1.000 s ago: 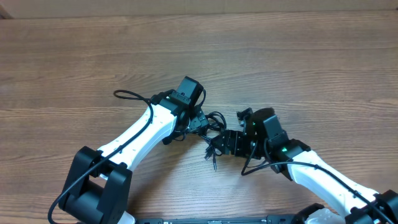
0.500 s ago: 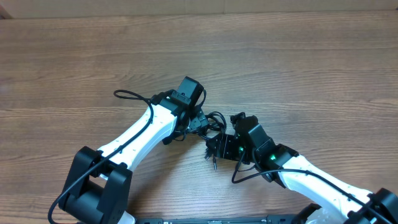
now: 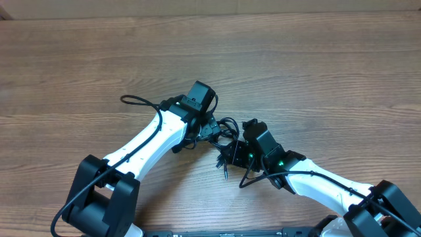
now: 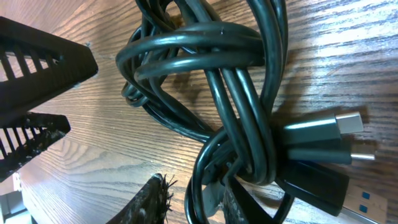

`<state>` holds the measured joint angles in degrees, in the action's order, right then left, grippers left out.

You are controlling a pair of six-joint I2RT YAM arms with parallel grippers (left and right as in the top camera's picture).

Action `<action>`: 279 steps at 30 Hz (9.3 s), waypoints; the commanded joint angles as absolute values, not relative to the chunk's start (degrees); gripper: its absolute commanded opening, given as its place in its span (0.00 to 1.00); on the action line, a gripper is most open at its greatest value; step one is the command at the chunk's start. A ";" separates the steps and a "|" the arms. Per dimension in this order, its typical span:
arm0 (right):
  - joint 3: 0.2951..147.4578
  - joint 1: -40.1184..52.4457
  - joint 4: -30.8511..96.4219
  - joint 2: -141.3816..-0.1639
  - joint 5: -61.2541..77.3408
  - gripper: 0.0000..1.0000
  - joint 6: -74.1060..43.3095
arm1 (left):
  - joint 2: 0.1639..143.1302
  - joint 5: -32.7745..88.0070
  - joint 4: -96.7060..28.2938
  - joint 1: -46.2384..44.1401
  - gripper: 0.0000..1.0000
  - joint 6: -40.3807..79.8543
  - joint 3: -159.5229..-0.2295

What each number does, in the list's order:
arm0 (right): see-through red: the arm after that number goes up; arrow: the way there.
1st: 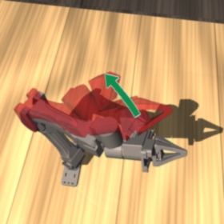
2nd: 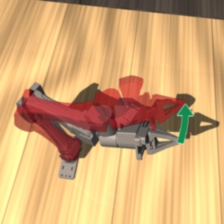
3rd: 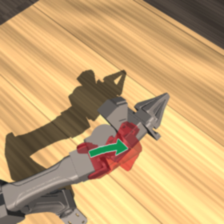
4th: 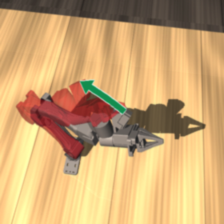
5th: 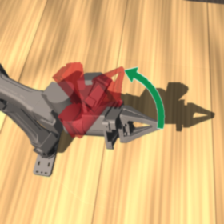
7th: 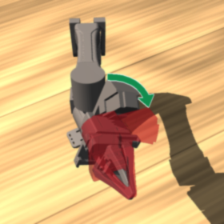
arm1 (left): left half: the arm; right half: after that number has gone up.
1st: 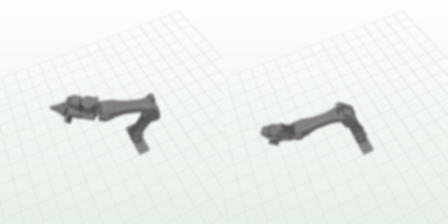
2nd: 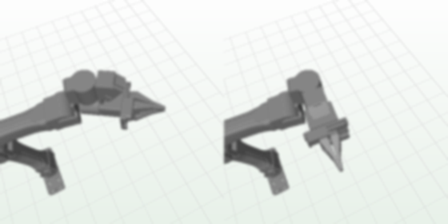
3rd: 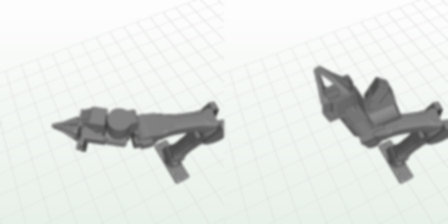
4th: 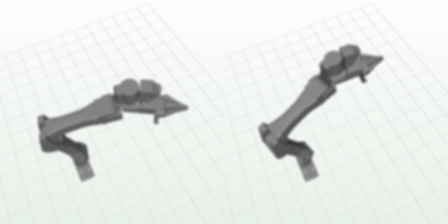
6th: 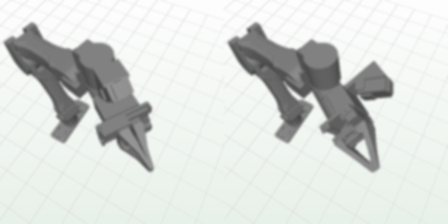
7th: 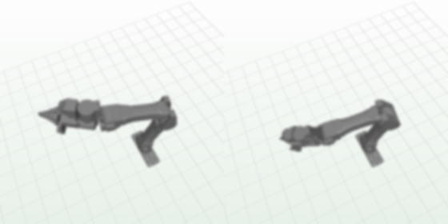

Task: Untangle cables

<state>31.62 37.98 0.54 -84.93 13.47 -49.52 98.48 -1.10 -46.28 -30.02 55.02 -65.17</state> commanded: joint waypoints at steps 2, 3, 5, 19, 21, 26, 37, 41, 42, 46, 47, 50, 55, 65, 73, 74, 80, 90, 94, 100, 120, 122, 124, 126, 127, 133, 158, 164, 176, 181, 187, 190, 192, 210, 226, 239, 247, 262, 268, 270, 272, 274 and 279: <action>32.97 38.13 -0.75 -84.84 12.99 0.29 -49.65 | 99.13 -1.93 -46.26 -30.41 0.99 53.76 -64.97; 32.99 38.13 -1.02 -84.84 12.88 0.30 -49.52 | 99.13 -1.91 -46.28 -30.41 0.99 53.76 -64.97; 32.97 38.13 -1.56 -84.84 12.60 0.31 -49.52 | 99.13 -1.89 -46.30 -30.41 0.99 53.74 -64.97; 32.97 38.15 -1.69 -84.90 8.58 0.27 -49.76 | 99.13 -0.47 -46.44 -30.46 0.99 53.76 -64.97; 32.97 38.15 -1.72 -84.95 8.58 0.26 -49.76 | 99.13 -0.38 -46.44 -30.46 0.99 53.78 -64.97; 32.97 38.20 -1.69 -84.95 8.60 0.25 -49.76 | 99.13 -0.38 -46.44 -30.46 0.99 53.78 -64.97; 32.97 38.54 0.51 -85.01 10.87 0.26 -52.05 | 99.13 -0.40 -46.24 -30.46 0.99 53.78 -64.97; 32.97 39.51 0.49 -85.01 10.24 0.26 -52.73 | 99.13 -0.40 -46.24 -30.46 0.99 53.78 -64.97; 32.97 39.53 0.38 -85.01 10.11 0.26 -52.75 | 99.13 -0.43 -46.19 -30.46 1.00 53.78 -64.97; 32.97 39.53 0.40 -85.01 10.15 0.26 -52.75 | 99.13 -0.40 -45.98 -30.46 1.00 53.78 -64.97; 32.97 39.53 0.27 -85.01 10.15 0.26 -52.77 | 99.13 -0.40 -45.98 -30.46 1.00 53.78 -64.97; 32.97 39.53 -0.12 -85.01 10.13 0.26 -54.74 | 99.13 -0.40 -45.41 -30.46 1.00 53.80 -64.97; 32.97 40.40 -1.34 -85.38 10.09 0.26 -55.11 | 99.13 -0.38 -44.51 -30.46 1.00 53.98 -64.97; 32.97 41.08 -2.94 -86.91 8.99 0.22 -55.09 | 99.13 -0.43 -45.36 -30.46 1.00 53.93 -64.97; 32.97 41.08 -2.92 -86.91 7.90 0.18 -55.09 | 99.13 -0.34 -45.60 -30.46 1.00 53.95 -64.97; 32.97 41.08 -2.92 -86.91 7.88 0.17 -55.09 | 99.13 -0.32 -45.67 -30.46 1.00 53.95 -64.97; 32.97 41.08 -2.81 -86.91 7.64 0.05 -55.09 | 99.13 0.56 -46.11 -30.46 1.00 53.93 -64.97; 32.97 41.08 -2.74 -86.91 7.51 0.04 -55.09 | 99.13 2.59 -46.30 -30.57 1.00 53.84 -64.97; 32.97 41.08 -2.66 -86.91 7.53 0.04 -55.11 | 99.13 2.72 -46.81 -30.57 1.00 53.74 -64.97; 32.97 41.08 -2.50 -86.91 7.75 0.04 -55.11 | 99.13 8.21 -49.71 -30.57 0.96 53.58 -64.97; 32.97 41.08 -2.26 -84.82 9.08 0.04 -53.69 | 99.48 1.26 -45.32 -30.83 0.99 49.78 -64.97; 32.97 41.08 -2.00 -84.23 9.02 0.04 -53.54 | 99.70 2.35 -44.93 -30.85 0.99 47.97 -64.97; 32.97 41.08 -1.80 -84.09 9.04 0.04 -53.56 | 100.01 3.27 -45.17 -30.85 1.00 46.35 -64.97; 32.97 41.08 -1.63 -84.09 8.95 0.04 -53.56 | 100.12 4.10 -45.91 -30.85 1.00 44.99 -64.97; 32.97 41.08 -1.65 -84.09 8.99 0.04 -53.56 | 100.14 4.05 -46.44 -30.89 0.99 44.93 -64.97; 32.97 41.08 -1.67 -84.09 8.97 0.04 -53.56 | 100.14 4.05 -47.46 -30.89 1.00 44.73 -64.97; 32.97 41.08 -2.50 -83.99 9.02 0.04 -53.56 | 109.08 4.08 -44.82 -32.60 0.93 43.29 -64.97; 32.97 40.75 -2.02 -79.61 8.91 0.04 -50.61 | 109.08 4.10 -44.82 -32.64 0.94 43.92 -64.97; 32.97 40.75 6.90 -68.25 2.02 0.04 -50.74 | 109.08 6.63 -44.49 -32.60 0.96 45.45 -64.97; 32.97 40.75 9.26 -68.42 2.00 0.04 -51.27 | 109.08 10.57 -42.17 -32.60 0.95 45.45 -64.97; 32.97 40.75 10.20 -68.45 2.02 0.21 -52.53 | 108.95 16.14 -42.17 -30.57 0.72 42.04 -64.99; 32.97 40.75 10.22 -68.62 2.20 0.57 -52.47 | 108.44 18.13 -43.22 -28.14 0.61 40.18 -64.99; 32.97 40.75 10.22 -69.21 2.20 0.70 -52.47 | 107.68 18.20 -44.56 -26.39 0.60 39.59 -64.99; 32.97 40.75 1.54 -77.93 6.52 0.79 -52.49 | 99.31 9.17 -45.19 -24.34 0.99 35.68 -64.99; 32.97 40.75 -7.97 -86.19 12.97 0.67 -54.46 | 99.35 -2.26 -46.13 -24.49 0.99 44.84 -64.97; 32.97 40.77 -9.47 -86.39 19.99 0.59 -56.55 | 101.80 -3.84 -46.24 -25.96 1.00 44.58 -64.95; 32.97 40.75 -8.64 -86.39 15.33 0.67 -56.73 | 105.65 -0.93 -46.02 -25.96 1.00 44.58 -64.95; 32.97 40.75 -7.27 -86.39 13.63 0.67 -57.28 | 105.65 2.85 -46.04 -26.46 1.00 44.56 -64.97; 32.97 40.75 -7.22 -86.39 13.50 0.67 -57.23 | 105.65 3.68 -46.76 -28.67 0.99 43.16 -64.95; 32.97 40.75 -7.22 -86.39 13.50 0.67 -57.23 | 105.65 3.64 -47.83 -29.58 0.99 43.05 -64.97; 32.97 40.75 -7.22 -86.37 13.06 0.66 -57.25 | 105.65 3.62 -49.04 -30.17 0.99 43.07 -64.97; 32.97 40.66 -6.98 -86.19 12.38 0.67 -57.23 | 105.65 3.62 -50.48 -30.39 1.00 43.07 -64.95; 32.97 39.03 -5.10 -84.99 12.29 0.67 -57.23 | 105.65 3.68 -53.19 -30.39 1.00 43.07 -64.97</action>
<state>31.83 41.08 -4.97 -85.89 16.34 -56.71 105.16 2.07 -51.03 -28.97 43.88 -65.23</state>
